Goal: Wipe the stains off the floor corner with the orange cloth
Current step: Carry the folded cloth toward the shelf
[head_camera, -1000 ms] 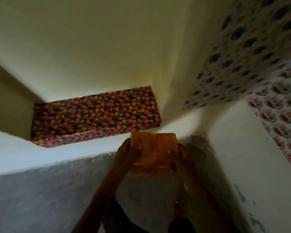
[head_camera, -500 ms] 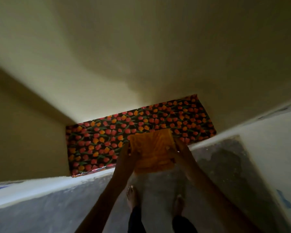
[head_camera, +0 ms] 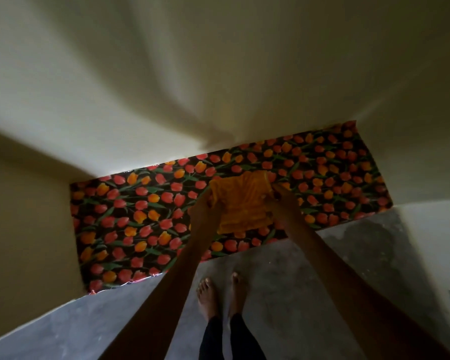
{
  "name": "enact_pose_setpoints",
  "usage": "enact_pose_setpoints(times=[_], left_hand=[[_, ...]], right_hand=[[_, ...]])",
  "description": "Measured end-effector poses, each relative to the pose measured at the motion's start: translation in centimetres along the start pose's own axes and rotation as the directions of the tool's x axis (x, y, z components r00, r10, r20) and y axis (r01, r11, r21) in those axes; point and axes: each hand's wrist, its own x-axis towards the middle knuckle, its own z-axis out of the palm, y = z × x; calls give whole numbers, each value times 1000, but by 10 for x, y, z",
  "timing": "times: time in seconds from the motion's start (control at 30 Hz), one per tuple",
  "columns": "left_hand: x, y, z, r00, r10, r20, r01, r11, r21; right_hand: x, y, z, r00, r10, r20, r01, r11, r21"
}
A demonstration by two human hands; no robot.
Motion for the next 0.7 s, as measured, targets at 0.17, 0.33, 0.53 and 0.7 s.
enact_pose_setpoints(times=[0.17, 0.33, 0.53, 0.7], left_hand=[[16, -4, -3, 998, -1, -66, 2, 1000, 16], [18, -6, -35, 987, -38, -159, 37, 999, -11], [18, -24, -100, 953, -84, -291, 79, 996, -30], [20, -51, -152, 930, -77, -359, 76, 997, -17]], right_hand=[[0, -22, 13, 1000, -18, 11, 18, 999, -27], [-3, -45, 43, 991, -90, 94, 97, 993, -67], [-21, -71, 102, 969, -174, 177, 194, 975, -103], [-35, -81, 161, 953, -244, 177, 266, 958, -110]])
